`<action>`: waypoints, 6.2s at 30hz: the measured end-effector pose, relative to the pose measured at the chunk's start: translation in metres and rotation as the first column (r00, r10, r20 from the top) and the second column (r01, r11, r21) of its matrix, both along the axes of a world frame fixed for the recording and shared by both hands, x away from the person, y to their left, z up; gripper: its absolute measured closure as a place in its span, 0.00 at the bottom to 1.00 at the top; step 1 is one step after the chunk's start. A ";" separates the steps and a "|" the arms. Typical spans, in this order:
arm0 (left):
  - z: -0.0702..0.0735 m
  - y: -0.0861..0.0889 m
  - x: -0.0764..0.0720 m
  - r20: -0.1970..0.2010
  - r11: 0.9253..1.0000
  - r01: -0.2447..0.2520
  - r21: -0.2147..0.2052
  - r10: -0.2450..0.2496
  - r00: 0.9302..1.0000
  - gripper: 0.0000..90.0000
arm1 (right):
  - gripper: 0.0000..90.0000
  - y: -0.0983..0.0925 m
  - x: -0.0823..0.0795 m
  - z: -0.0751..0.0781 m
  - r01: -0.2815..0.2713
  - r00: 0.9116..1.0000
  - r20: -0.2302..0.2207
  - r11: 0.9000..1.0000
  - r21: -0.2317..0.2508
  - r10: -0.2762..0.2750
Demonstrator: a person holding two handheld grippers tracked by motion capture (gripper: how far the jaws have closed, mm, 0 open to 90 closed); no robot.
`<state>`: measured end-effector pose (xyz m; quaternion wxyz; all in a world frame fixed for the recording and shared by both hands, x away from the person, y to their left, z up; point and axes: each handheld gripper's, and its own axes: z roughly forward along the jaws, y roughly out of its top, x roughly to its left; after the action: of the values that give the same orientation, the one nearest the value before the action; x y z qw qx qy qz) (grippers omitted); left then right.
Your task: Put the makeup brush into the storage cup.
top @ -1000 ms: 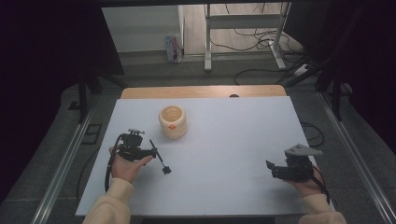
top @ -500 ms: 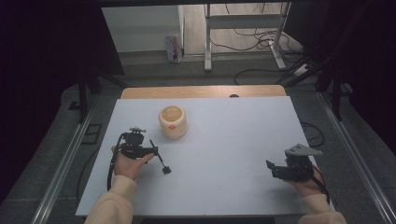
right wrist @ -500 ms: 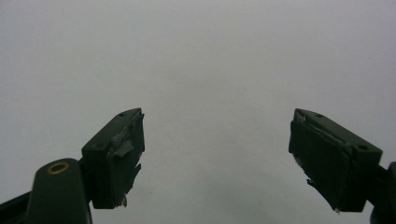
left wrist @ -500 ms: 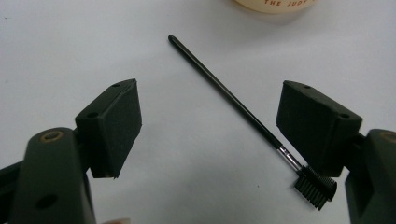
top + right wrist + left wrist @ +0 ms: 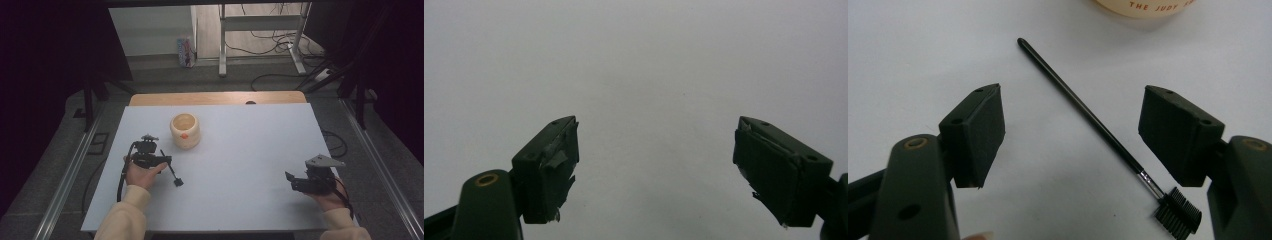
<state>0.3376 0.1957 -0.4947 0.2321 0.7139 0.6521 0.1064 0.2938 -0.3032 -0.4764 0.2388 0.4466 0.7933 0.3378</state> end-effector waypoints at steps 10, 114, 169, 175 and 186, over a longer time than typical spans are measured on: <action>-0.006 0.000 0.004 -0.019 1.000 -0.014 -0.024 0.014 1.000 0.32 | 0.21 0.000 -0.001 0.000 0.005 1.000 0.009 1.000 -0.009 -0.005; -0.021 -0.016 0.020 -0.018 0.996 -0.070 0.053 0.071 0.997 1.00 | 0.21 -0.001 -0.002 0.004 0.034 0.999 0.041 0.999 -0.018 -0.033; 0.021 0.022 -0.015 0.141 0.996 -0.031 -0.082 0.043 0.989 0.95 | 0.21 -0.001 -0.004 0.006 0.040 0.998 0.055 0.999 -0.031 -0.038; 0.040 0.024 -0.020 0.190 0.997 0.009 -0.083 0.007 0.982 0.95 | 0.21 -0.001 -0.004 0.006 0.041 0.998 0.056 0.999 -0.029 -0.039; 0.044 0.021 -0.022 0.204 0.990 0.057 -0.129 -0.029 0.978 0.95 | 0.21 0.001 -0.004 0.006 0.028 0.998 0.051 0.999 -0.026 -0.027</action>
<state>0.3156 0.2164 -0.4507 0.3470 0.6961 0.6152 0.1290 0.2895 -0.3024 -0.4706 0.2694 0.4457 0.7851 0.3351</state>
